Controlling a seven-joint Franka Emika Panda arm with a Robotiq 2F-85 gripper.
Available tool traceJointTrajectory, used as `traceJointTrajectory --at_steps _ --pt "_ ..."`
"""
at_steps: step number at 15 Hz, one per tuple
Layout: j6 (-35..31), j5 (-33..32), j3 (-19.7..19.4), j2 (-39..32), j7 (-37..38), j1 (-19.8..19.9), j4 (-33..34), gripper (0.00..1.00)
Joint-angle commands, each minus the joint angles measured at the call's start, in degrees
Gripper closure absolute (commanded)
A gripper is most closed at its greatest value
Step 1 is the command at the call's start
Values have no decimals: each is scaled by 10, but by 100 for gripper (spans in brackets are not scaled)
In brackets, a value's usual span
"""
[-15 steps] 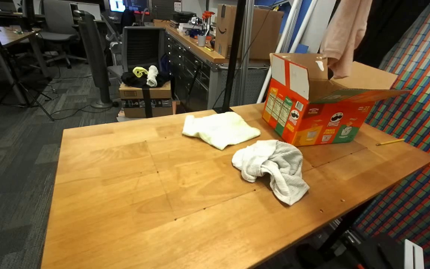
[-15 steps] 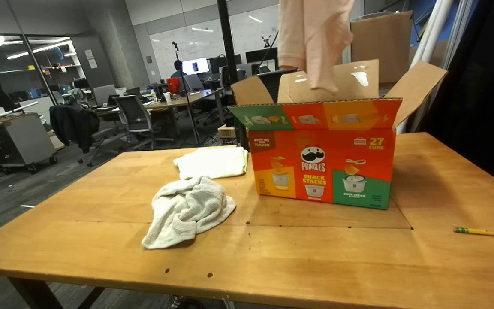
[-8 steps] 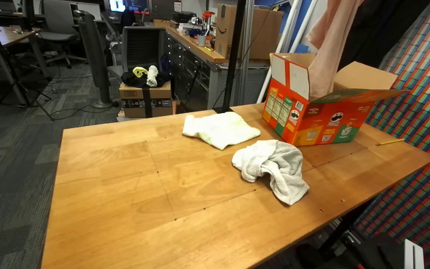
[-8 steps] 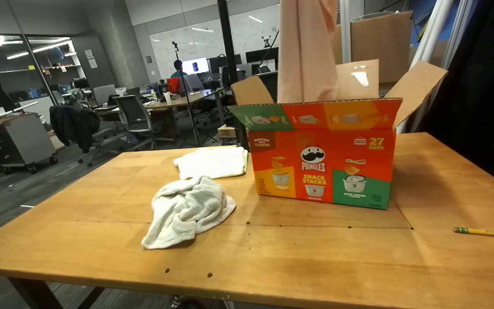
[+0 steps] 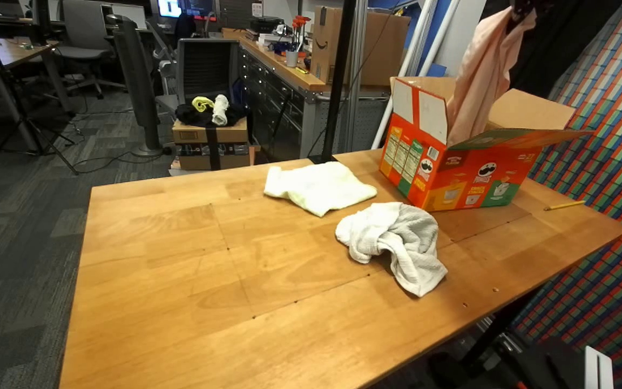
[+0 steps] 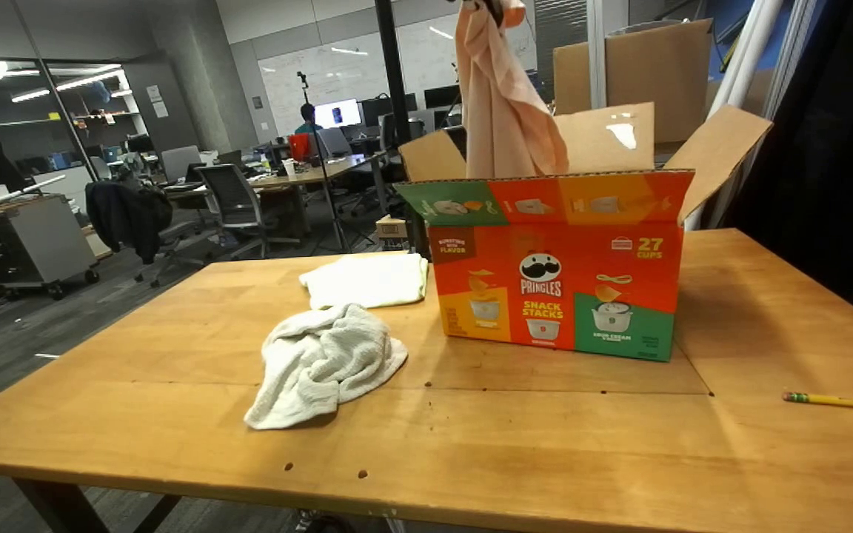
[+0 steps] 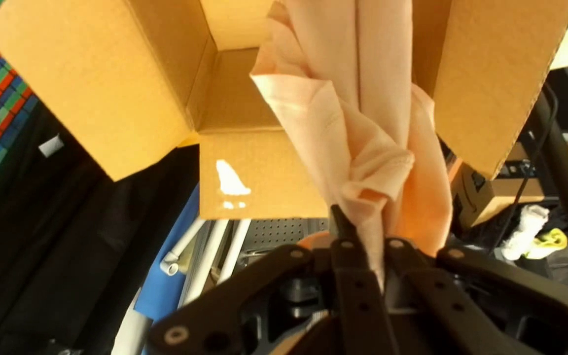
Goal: Place the peach t-shirt inside the box
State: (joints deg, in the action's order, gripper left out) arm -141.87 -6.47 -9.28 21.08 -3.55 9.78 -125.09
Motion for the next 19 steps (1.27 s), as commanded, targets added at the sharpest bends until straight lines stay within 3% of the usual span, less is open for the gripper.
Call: traceJointTrajectory --at_steps 1,2,3,4,7,19 --pt "20 1 5 36 -17 -8 -48 99" --pt "27 3 6 37 -20 -11 -54 99" --pt "16 1 3 12 -9 -5 -35 71" --pt "17 1 4 12 -9 -5 -40 94" --pt "17 1 3 9 -9 -5 -42 71" --pt "17 1 2 9 -9 -5 -42 70"
